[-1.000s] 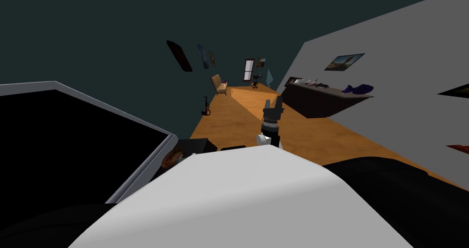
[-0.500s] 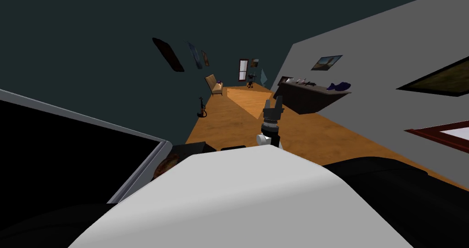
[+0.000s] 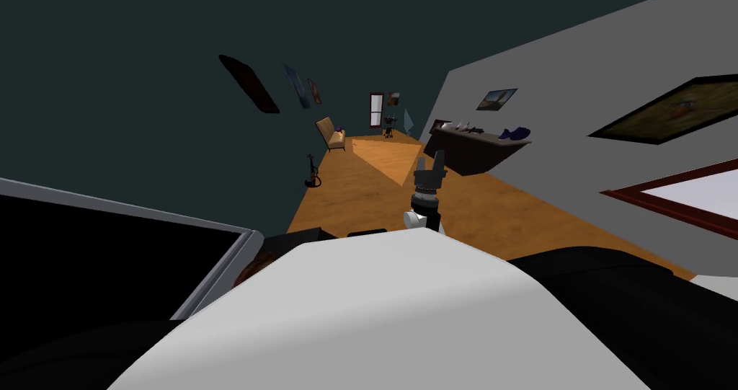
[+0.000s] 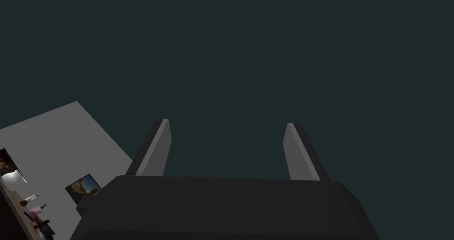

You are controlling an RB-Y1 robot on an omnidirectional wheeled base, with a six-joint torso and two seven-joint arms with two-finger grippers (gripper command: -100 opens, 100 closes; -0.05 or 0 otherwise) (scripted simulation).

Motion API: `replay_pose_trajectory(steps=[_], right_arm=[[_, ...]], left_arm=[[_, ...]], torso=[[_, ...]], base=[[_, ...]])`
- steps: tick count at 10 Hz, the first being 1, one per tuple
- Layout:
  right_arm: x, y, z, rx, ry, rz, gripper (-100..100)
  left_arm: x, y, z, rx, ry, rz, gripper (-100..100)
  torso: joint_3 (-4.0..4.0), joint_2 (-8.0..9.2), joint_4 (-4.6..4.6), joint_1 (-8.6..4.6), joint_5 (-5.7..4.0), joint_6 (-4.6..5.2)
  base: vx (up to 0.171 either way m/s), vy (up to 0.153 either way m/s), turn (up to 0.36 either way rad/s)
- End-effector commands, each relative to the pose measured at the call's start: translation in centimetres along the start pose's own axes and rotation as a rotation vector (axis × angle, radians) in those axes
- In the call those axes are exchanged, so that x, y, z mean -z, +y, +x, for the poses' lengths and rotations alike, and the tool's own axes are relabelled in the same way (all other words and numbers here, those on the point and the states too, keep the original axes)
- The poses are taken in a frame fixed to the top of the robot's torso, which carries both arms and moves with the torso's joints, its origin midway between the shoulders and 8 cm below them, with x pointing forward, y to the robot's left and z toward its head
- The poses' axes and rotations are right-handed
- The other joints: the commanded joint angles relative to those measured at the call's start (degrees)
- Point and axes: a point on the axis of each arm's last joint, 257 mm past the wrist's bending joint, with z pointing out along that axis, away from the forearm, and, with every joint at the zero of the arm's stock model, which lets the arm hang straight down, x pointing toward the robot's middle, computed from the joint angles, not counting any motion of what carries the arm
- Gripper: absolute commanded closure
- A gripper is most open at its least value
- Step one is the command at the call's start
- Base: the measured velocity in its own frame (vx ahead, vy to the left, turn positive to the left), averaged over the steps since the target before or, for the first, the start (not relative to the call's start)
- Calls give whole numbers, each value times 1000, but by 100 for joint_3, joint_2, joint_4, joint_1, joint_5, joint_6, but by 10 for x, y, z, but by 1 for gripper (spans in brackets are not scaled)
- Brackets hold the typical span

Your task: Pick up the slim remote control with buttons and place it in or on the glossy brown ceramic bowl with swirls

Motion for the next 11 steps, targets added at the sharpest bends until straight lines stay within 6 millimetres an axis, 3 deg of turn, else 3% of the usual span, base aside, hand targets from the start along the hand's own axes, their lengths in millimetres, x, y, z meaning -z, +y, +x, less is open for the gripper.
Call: replay_pose_trajectory(steps=[1,4,5,6,11], right_arm=[[0,0,0,0,0,0,0],[0,0,0,0,0,0,0],[0,0,0,0,0,0,0],[0,0,0,0,0,0,0],[0,0,0,0,0,0,0]], left_arm=[[0,2,-26,46,-56,-30,-100],[2,6,-71,128,-159,-75,-100],[2,7,-71,128,-162,-79,-100],[5,9,-89,166,-207,-101,-100],[14,23,-139,291,-348,-177,-100]], torso=[[0,0,0,0,0,0],[-1,-1,0,5,1,-1],[-1,-2,0,4,0,1],[0,0,0,0,0,-1],[0,0,0,0,0,1]], base=[[19,16,-165],[24,30,-164],[15,23,-70],[12,18,-108],[16,26,-141]])
